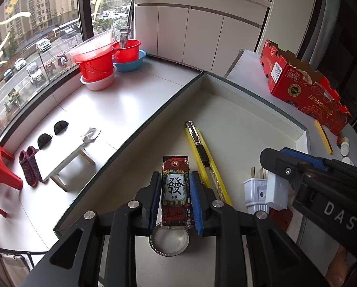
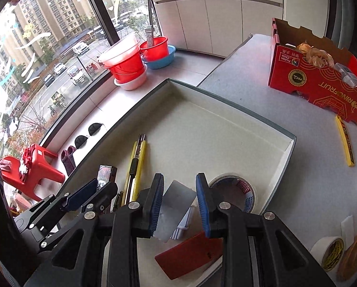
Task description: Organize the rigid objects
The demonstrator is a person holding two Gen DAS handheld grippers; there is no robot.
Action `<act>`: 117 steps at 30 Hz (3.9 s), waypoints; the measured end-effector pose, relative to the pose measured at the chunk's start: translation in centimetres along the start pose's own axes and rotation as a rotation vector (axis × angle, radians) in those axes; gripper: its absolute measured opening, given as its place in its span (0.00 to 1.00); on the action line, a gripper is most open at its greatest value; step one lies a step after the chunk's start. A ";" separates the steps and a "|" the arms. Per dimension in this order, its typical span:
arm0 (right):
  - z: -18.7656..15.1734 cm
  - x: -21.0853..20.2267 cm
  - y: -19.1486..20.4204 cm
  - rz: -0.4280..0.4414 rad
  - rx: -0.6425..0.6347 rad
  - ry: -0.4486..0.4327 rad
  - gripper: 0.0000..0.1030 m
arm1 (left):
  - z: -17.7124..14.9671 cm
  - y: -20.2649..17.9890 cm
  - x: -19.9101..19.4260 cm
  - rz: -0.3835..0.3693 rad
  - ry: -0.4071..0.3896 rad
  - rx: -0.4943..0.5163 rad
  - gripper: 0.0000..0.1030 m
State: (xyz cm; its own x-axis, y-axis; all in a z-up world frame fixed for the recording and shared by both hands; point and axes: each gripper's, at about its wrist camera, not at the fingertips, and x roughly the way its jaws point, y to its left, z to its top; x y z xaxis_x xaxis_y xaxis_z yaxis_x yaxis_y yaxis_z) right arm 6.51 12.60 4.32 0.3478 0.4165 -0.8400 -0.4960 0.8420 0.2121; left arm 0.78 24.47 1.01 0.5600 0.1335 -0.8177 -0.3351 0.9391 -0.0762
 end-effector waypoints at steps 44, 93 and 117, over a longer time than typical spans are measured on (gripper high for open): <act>-22.3 -15.5 -21.1 -0.350 0.473 -0.089 0.95 | -7.4 -23.9 -3.4 -0.236 0.023 0.451 1.00; -21.7 -14.2 -22.8 -0.383 0.299 -0.059 0.85 | -8.5 -25.7 -1.2 -0.283 0.099 0.477 0.50; -27.4 -18.9 -20.7 -0.418 0.470 -0.166 0.85 | -16.7 -25.0 -9.9 -0.399 0.091 0.571 0.51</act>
State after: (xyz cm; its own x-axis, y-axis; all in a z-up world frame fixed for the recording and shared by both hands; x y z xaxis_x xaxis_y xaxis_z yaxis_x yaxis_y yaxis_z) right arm -11.60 -22.08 2.12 0.5731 0.0368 -0.8187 0.0955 0.9892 0.1113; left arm -9.07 -5.61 1.42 0.4831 -0.2594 -0.8363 0.3473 0.9335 -0.0889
